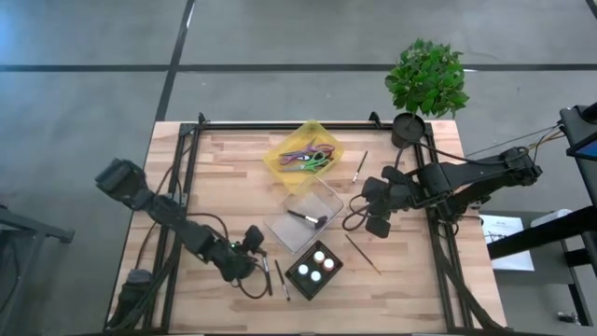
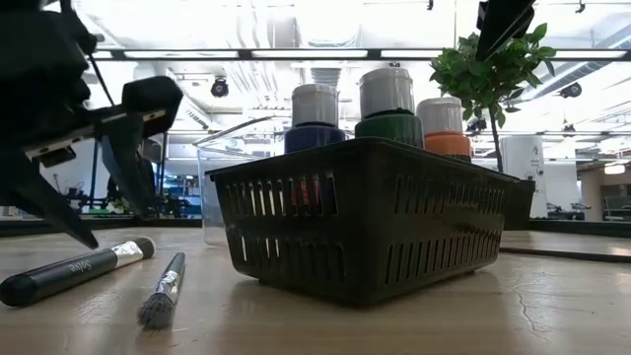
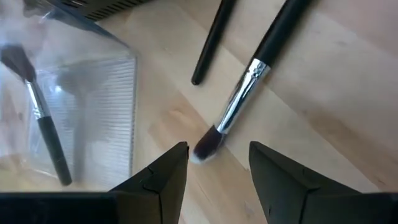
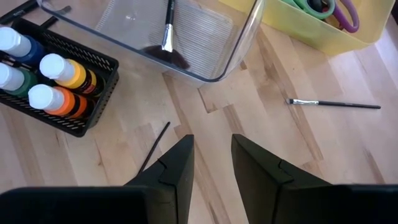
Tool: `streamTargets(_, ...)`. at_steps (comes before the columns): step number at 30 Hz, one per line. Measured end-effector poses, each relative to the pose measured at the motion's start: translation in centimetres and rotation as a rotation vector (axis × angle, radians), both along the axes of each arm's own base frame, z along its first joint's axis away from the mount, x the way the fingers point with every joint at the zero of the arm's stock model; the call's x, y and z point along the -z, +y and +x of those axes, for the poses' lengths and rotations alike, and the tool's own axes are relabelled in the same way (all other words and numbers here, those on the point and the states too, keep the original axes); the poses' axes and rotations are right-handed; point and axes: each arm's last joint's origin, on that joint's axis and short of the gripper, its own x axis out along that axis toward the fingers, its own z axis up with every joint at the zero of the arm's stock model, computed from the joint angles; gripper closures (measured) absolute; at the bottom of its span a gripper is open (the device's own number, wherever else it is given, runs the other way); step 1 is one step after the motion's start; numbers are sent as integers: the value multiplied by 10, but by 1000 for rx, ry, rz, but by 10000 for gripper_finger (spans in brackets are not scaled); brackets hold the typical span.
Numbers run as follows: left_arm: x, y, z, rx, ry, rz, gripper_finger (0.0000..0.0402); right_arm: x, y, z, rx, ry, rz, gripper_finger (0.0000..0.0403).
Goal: Pick & Place Paint Supplies
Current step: Put the foundation brush into the transparent bin
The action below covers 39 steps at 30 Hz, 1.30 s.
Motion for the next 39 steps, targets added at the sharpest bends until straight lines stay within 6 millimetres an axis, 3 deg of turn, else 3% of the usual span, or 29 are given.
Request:
streamTargets(22,8,26,17,-47,56,-129,224,0,0,0,-4,1,-1,296)
streamTargets(31,8,27,18,-48,58,-136,226,0,0,0,-4,1,-1,296)
streamTargets(35,8,27,18,-42,63,-145,245,0,0,0,-4,1,-1,296)
streamTargets(39,8,26,17,-23,80,-173,290,0,0,0,-4,1,-1,296)
